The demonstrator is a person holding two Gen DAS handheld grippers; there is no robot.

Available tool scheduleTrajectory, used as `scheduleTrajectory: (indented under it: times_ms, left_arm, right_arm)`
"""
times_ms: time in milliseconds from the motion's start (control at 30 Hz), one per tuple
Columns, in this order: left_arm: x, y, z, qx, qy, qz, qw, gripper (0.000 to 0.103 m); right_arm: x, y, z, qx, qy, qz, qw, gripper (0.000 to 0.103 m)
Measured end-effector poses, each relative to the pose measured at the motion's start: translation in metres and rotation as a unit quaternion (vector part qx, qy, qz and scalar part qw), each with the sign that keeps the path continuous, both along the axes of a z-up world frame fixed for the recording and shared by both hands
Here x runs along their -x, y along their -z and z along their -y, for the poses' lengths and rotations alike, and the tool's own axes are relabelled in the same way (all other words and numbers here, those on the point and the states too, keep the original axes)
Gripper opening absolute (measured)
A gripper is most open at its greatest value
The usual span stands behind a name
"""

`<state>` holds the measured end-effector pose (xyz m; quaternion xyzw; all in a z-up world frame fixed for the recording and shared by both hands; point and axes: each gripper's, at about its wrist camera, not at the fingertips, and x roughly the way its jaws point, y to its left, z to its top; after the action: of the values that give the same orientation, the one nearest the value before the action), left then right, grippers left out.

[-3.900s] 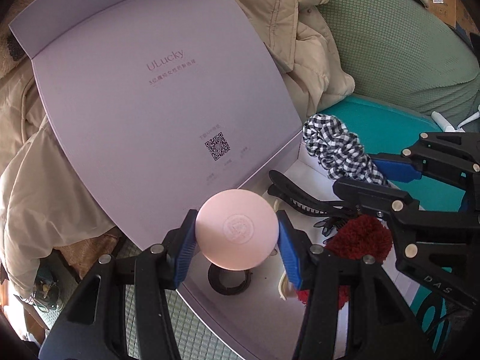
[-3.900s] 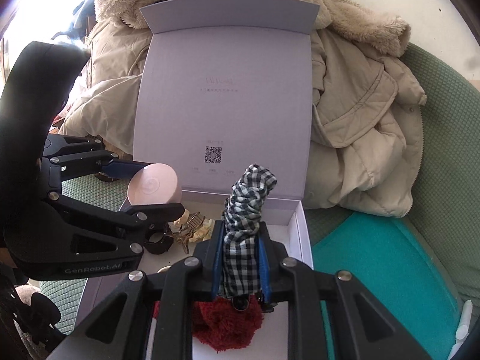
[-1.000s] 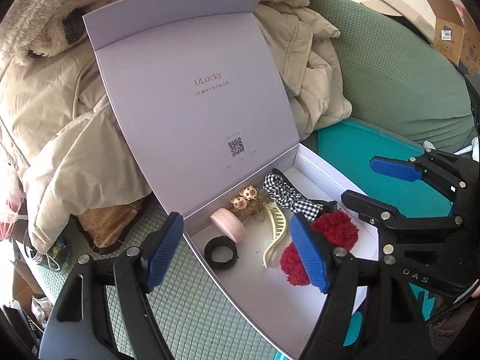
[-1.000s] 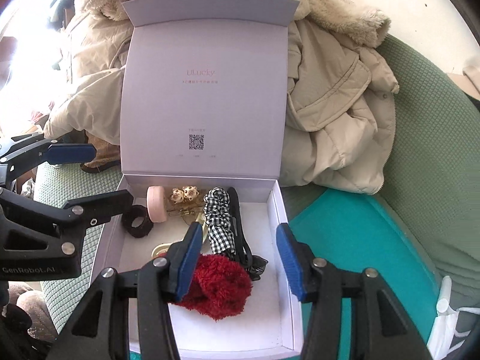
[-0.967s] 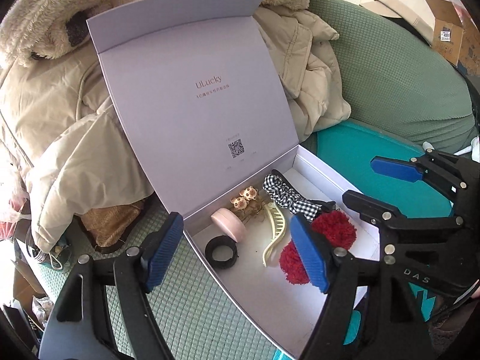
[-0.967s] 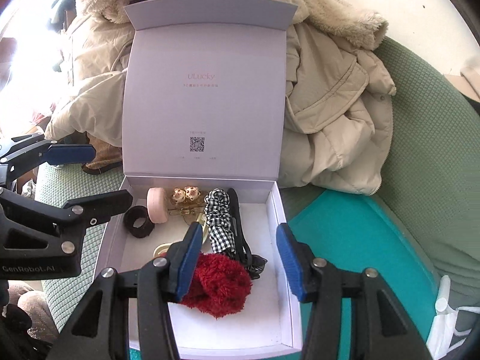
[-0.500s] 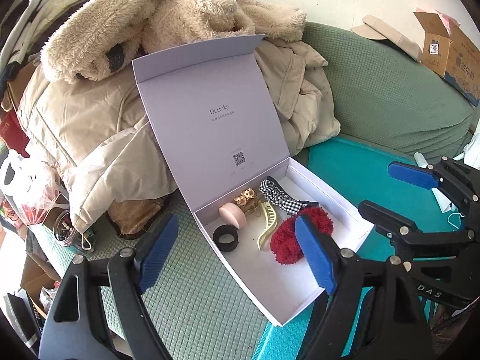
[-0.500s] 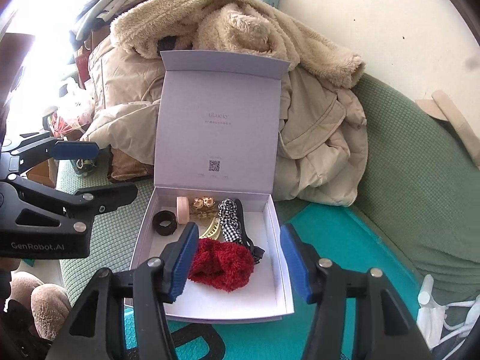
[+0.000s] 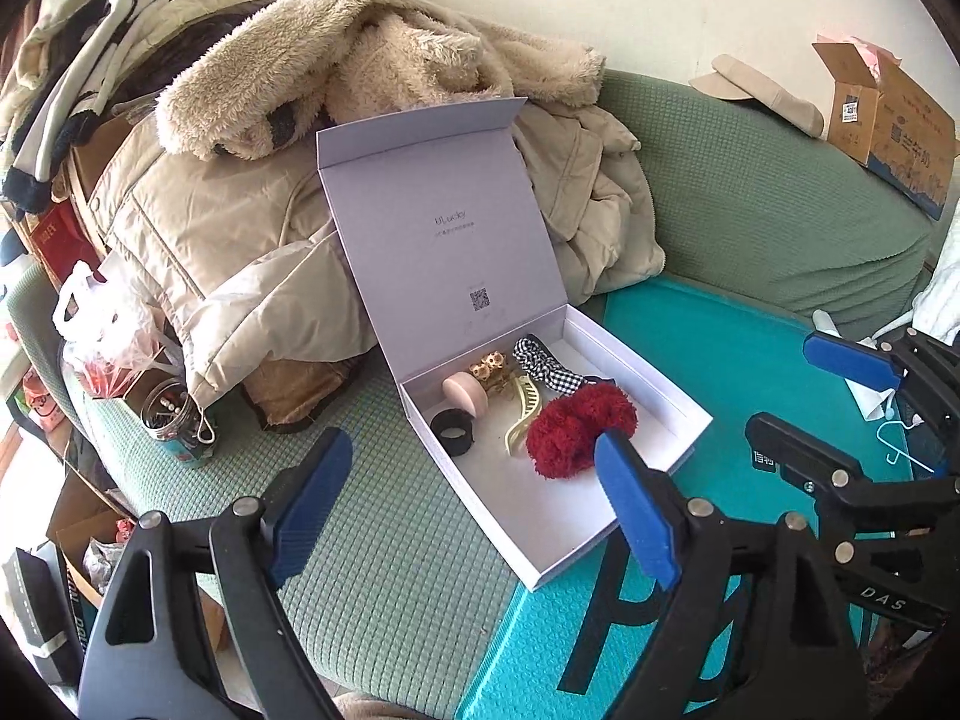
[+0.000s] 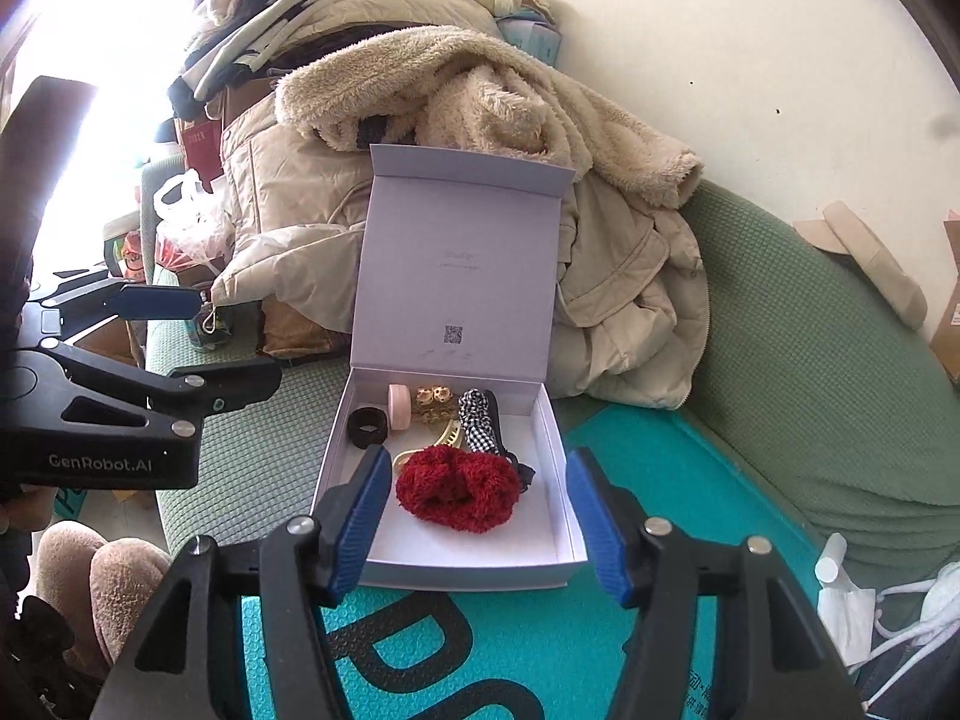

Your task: Organize objects

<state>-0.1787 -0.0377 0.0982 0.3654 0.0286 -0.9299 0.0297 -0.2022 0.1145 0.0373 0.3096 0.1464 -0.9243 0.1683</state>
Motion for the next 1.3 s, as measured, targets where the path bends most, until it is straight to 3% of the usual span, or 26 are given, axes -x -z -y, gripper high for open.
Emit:
scheduleTrajectory:
  times_ms: [300,600,1300]
  left_arm:
    - [-0.051,0.006,-0.008,0.011,-0.024,0.003,0.9997,0.084]
    - [-0.09,0.025,-0.019,-0.004,-0.021,0.023,0.9995,0.084]
    - [-0.124,0.018,-0.03,0.003,-0.027,0.021,0.9994,0.084]
  right_arm:
    - [-0.039,0.008,0.0,0.009,-0.006,0.005,1.0,0.061]
    - [-0.069,0.018,-0.002,0.015,-0.002,0.009,1.0,0.061]
    - [-0.088,0.022,-0.002,0.022,-0.002,0.021,1.0,0.061]
